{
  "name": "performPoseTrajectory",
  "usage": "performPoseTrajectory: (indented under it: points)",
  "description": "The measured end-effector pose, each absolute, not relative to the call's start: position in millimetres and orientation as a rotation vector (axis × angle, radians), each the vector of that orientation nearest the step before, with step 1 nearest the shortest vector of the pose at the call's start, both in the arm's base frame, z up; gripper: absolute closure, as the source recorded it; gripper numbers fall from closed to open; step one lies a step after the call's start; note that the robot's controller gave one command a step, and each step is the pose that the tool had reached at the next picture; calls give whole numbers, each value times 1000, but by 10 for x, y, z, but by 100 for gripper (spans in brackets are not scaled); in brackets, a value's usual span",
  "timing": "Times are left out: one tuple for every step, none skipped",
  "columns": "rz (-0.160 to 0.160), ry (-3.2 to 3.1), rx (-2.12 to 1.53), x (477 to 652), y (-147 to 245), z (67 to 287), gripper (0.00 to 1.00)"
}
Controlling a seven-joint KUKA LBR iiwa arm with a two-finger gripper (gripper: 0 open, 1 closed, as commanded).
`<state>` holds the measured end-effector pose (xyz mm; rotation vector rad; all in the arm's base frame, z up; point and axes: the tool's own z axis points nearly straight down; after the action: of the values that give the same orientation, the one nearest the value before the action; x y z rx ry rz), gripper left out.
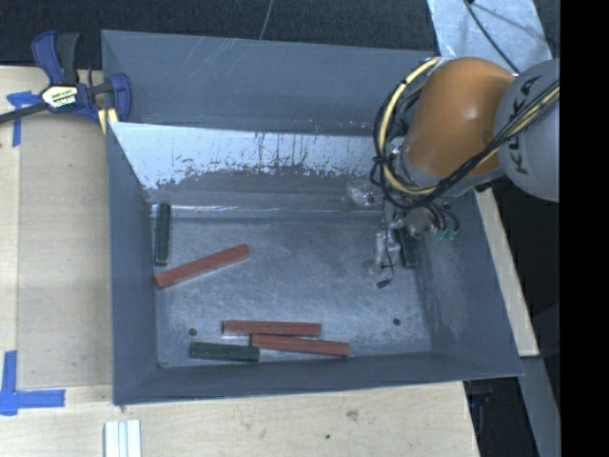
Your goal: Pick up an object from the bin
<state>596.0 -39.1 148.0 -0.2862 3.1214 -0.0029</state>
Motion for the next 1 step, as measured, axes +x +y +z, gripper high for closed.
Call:
performPoseTrajectory:
  points:
    - [4, 3126, -212, 6172, -245, 975, 0]
